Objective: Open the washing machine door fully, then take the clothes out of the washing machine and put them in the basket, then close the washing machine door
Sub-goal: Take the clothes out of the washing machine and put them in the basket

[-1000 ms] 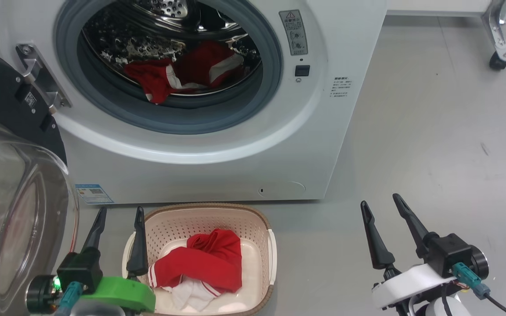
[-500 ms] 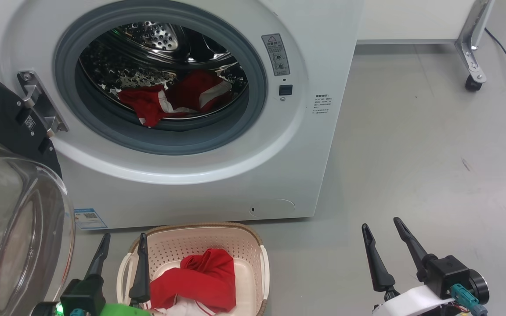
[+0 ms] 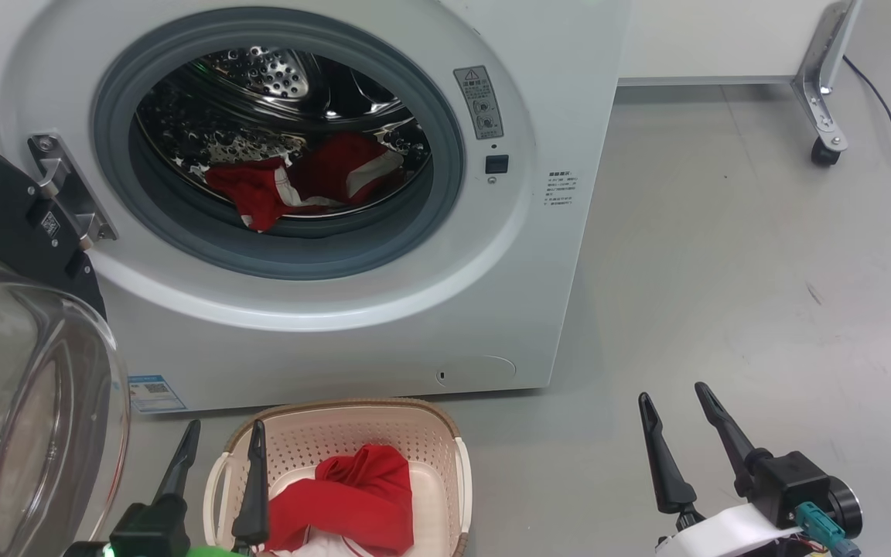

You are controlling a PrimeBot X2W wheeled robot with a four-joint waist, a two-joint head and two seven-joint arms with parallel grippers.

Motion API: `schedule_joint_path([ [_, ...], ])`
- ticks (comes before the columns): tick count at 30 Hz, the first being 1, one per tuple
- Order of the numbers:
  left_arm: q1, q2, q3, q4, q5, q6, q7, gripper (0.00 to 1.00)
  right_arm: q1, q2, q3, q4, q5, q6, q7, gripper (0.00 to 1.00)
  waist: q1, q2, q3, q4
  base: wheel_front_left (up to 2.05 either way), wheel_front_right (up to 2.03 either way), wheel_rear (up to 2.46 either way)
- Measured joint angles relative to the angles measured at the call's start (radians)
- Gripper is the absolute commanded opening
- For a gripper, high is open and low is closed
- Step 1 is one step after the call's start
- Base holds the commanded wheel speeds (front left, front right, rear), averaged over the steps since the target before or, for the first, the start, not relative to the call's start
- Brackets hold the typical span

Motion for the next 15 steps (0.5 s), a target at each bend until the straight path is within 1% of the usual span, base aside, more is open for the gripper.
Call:
schedule_joint_path([
  [15, 0.018, 0.0, -0.014, -0.018, 0.0, 0.007, 0.019, 1.0, 0.016, 0.0, 0.008, 0.0, 0.006, -0.002, 0.0, 1.0, 0.0, 0.0, -0.012, 0.006, 0.0, 0.0, 0.0],
])
